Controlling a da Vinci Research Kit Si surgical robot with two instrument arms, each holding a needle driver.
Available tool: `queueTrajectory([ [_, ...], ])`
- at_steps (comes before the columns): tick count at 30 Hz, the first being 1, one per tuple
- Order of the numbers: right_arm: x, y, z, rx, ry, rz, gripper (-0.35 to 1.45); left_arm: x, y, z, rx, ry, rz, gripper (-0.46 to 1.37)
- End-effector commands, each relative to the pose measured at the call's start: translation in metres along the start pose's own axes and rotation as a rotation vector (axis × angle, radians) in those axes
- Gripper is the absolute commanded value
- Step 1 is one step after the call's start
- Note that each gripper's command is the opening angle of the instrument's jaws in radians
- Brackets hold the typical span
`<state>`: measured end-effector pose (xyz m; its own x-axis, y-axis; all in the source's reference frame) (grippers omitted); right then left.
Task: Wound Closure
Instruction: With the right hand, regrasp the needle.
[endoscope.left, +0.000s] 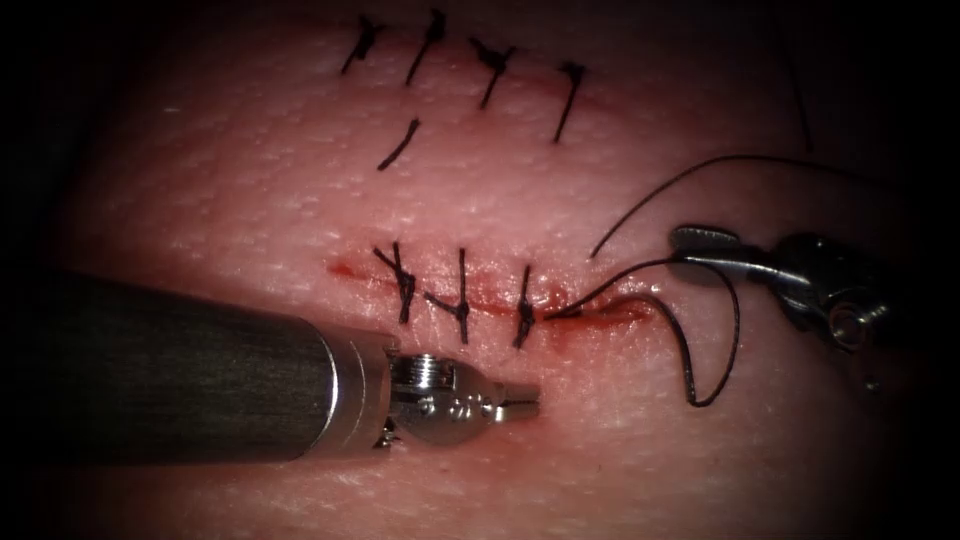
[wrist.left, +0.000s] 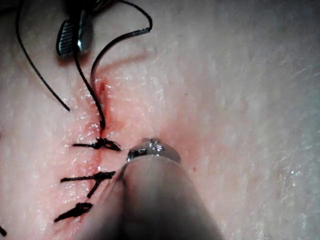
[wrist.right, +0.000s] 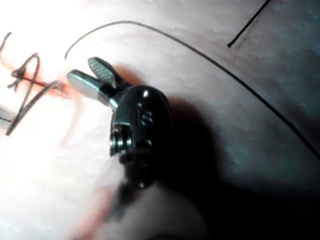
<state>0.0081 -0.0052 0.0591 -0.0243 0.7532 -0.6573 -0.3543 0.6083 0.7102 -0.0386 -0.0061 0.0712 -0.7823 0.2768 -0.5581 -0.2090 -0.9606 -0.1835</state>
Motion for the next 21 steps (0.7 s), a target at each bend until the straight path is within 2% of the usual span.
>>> queueTrajectory([
  [1,-0.0002,-0.0001,-0.0003,-0.001,-0.003,-0.054,0.64,0.0,0.0,0.0,-0.008,0.0,-0.001,-0.35],
  [3,-0.0001,-0.0005,-0.0004,0.005,-0.009,-0.141,0.93,0.0,-0.0001,0.0,-0.007,0.003,-0.002,-0.35],
  [4,-0.0002,-0.0005,-0.0004,0.01,-0.011,-0.159,0.98,0.0,-0.0001,0.0,-0.007,0.003,-0.002,-0.35],
  [10,-0.0007,-0.0014,-0.0008,0.03,-0.017,-0.374,1.05,0.0,-0.0001,-0.0001,-0.008,0.003,-0.001,-0.35],
  [12,-0.0011,-0.0018,-0.0009,0.04,-0.015,-0.507,0.98,-0.0001,-0.0001,-0.0001,-0.008,0.003,-0.001,-0.35],
  [14,-0.0015,-0.0021,-0.001,0.055,-0.008,-0.575,0.92,-0.0001,-0.0001,-0.0001,-0.008,0.003,-0.001,-0.35],
  [21,-0.0036,-0.0031,-0.0007,0.054,0.099,-0.747,1.13,-0.0002,-0.0002,-0.0003,-0.01,0.004,0.0,-0.35],
])
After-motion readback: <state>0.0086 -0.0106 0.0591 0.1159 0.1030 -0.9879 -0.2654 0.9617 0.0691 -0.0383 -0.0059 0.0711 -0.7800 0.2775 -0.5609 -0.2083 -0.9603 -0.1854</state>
